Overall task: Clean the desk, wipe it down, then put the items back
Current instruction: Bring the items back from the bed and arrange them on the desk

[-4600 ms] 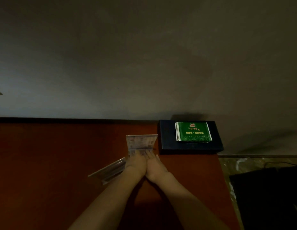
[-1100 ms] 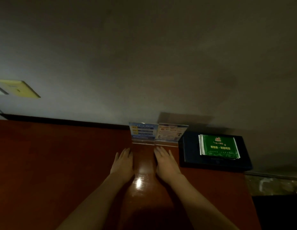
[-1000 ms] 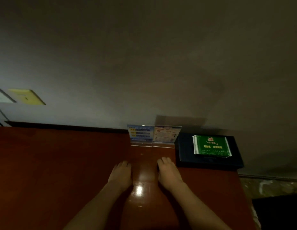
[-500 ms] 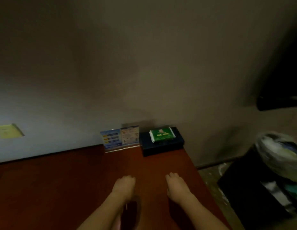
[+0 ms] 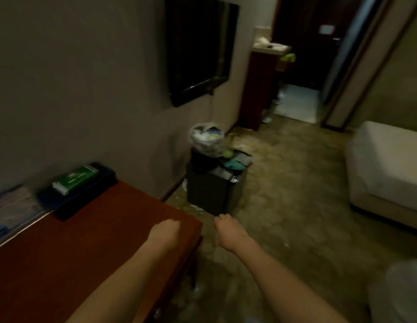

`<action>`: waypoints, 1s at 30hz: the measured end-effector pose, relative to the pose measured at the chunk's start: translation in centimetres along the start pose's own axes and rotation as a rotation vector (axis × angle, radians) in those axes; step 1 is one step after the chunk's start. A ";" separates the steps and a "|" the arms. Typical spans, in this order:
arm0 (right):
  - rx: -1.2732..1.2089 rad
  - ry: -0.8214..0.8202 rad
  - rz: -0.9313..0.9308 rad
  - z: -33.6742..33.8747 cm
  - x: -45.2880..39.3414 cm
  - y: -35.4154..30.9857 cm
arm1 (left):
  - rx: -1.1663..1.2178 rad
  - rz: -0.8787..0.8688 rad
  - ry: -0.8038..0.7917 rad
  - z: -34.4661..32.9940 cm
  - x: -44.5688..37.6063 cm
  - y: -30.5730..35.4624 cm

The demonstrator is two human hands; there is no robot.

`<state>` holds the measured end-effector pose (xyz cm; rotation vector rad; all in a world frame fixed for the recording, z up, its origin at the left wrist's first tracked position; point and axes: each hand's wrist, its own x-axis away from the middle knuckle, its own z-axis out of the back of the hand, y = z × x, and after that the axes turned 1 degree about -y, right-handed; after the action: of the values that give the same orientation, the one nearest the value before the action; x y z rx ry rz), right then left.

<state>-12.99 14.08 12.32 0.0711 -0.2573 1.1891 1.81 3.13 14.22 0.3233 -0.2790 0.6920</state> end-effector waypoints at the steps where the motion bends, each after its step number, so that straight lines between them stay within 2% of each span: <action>1: -0.014 0.003 -0.062 -0.2 1.7 2.2 | -0.007 -0.065 -0.007 0.1 -0.5 2.4; 4: -0.051 0.018 -0.245 -0.6 7.2 8.6 | -0.073 -0.248 -0.006 -0.6 -2.3 10.1; 10: -0.110 0.076 -0.550 -1.9 19.1 20.1 | -0.266 -0.441 -0.021 -3.7 -4.0 27.0; 16: -0.146 0.089 -0.847 -4.7 35.5 31.1 | -0.386 -0.724 -0.090 -8.9 -0.6 46.5; 23: -0.157 0.140 -1.184 -8.2 51.9 36.3 | -0.457 -1.050 -0.094 -14.1 6.2 62.5; 28: -0.274 0.201 -1.430 -11.9 59.6 36.6 | -0.628 -1.254 -0.077 -18.1 10.1 71.0; 30: -0.335 0.179 -1.499 -13.7 62.1 35.9 | -0.669 -1.338 -0.078 -20.2 12.0 73.6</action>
<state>-22.35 86.47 10.85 -0.1277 -0.1651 -0.3450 -35.11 70.98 14.53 -0.1428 -0.2850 -0.7380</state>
